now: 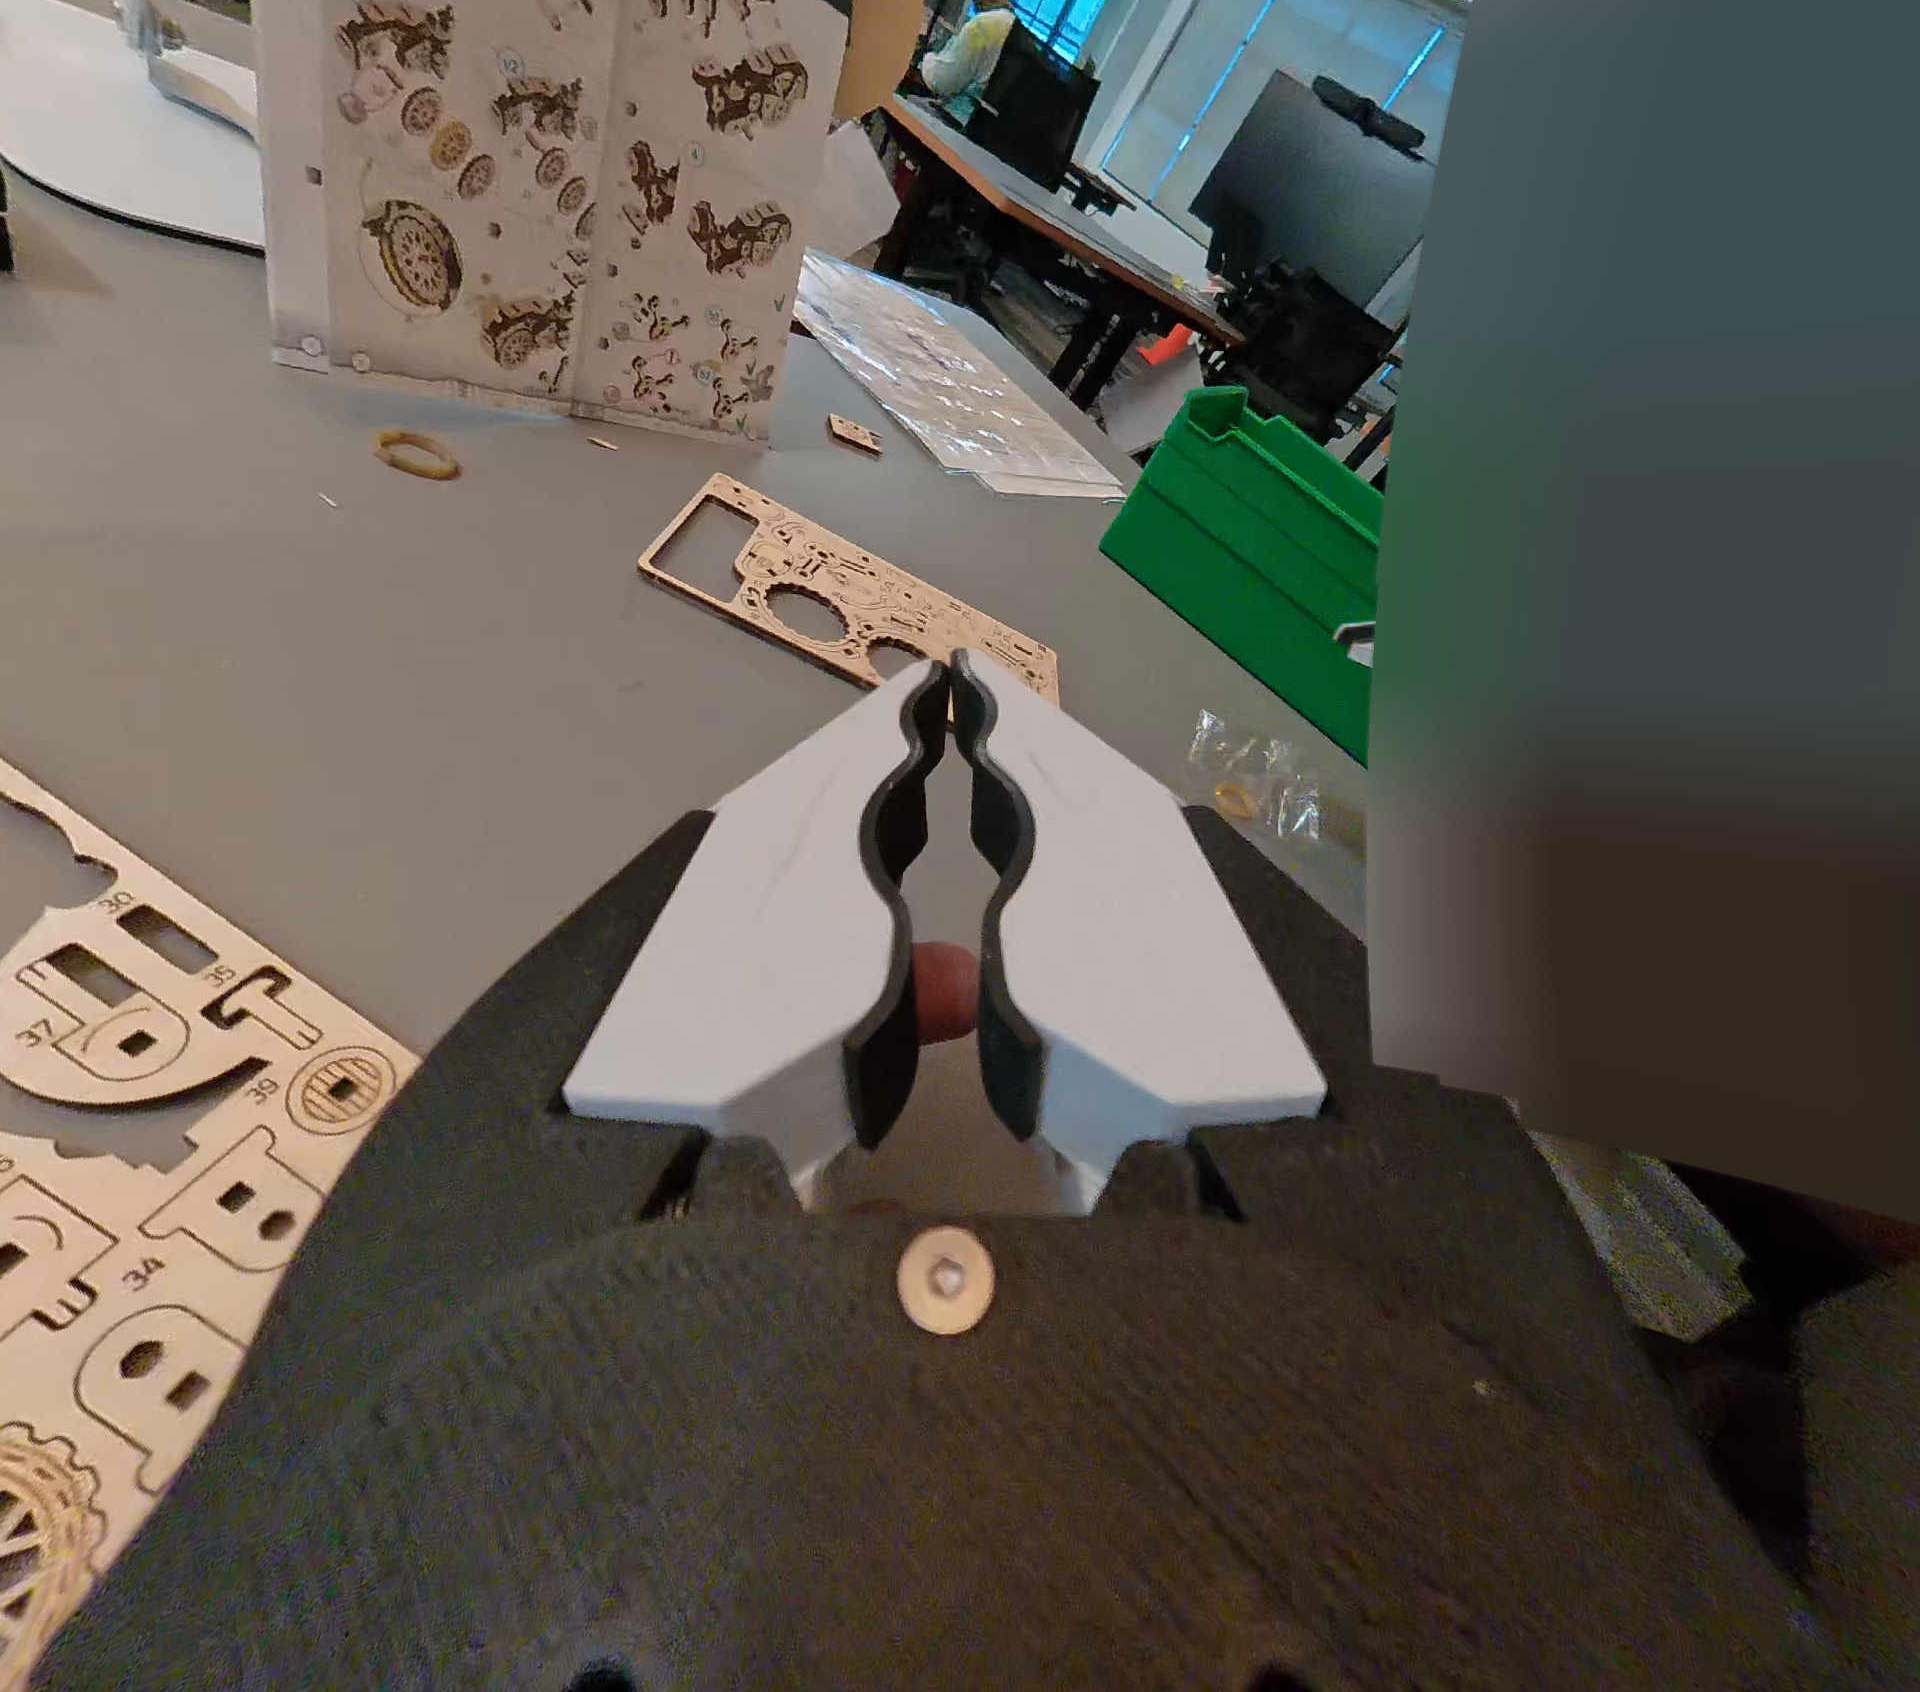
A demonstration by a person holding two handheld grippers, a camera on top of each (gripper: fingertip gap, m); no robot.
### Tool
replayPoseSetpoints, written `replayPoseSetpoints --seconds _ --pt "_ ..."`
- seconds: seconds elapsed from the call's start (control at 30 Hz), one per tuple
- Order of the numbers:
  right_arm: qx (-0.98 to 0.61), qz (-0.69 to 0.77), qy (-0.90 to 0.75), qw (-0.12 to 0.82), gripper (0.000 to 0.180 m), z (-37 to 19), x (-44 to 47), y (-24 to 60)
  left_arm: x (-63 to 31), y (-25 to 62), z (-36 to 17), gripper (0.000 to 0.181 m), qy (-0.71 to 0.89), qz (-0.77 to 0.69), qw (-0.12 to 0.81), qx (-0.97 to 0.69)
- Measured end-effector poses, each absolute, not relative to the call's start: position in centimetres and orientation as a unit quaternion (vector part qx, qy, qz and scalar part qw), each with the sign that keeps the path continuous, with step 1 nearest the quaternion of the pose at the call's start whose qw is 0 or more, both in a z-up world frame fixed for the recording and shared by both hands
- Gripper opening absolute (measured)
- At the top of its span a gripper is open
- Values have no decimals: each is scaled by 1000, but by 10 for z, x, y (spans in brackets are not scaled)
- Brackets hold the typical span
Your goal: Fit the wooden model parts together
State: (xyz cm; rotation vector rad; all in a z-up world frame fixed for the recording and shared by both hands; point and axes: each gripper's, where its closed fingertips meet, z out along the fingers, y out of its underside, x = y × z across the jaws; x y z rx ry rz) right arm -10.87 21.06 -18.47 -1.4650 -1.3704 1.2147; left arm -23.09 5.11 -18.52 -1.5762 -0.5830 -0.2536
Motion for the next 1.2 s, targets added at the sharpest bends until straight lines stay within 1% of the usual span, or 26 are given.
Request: replayPoseSetpoints --seconds 0.13,0.27,0.47,0.6,0.7,0.77,0.8,0.9,1.0,1.1,1.17,1.2 --pt "-550 502 -550 380 9 -175 -106 183 -227 51 -183 0 -253 -103 664 -696" --pt "-524 498 -571 389 9 -170 -105 164 -227 47 -182 0 -224 -39 670 -707" --pt "-475 519 -597 386 11 -158 -122 138 -234 15 -179 9 -248 24 669 -700" --pt "-431 526 -628 377 11 -156 -140 113 -257 -22 -179 25 -288 125 648 -694" --pt "-390 538 -644 379 7 -148 -149 93 -279 -55 -191 41 -320 224 592 -705" --pt "-364 558 -642 380 5 -138 -151 80 -289 -76 -199 51 -349 253 558 -709" --pt "-356 567 -641 375 6 -134 -151 74 -292 -84 -202 56 -364 251 548 -710" --pt "-349 577 -643 363 5 -134 -149 63 -301 -98 -211 57 -411 215 540 -702" --pt "-343 574 -645 369 5 -133 -147 60 -308 -100 -232 66 -450 151 509 -718" --pt "-343 555 -658 376 5 -142 -148 63 -314 -97 -250 71 -475 90 481 -732" --pt "-350 543 -660 383 5 -146 -148 69 -323 -98 -258 69 -479 88 456 -745" --pt "-355 542 -658 384 5 -147 -146 72 -329 -99 -260 66 -479 95 447 -749"
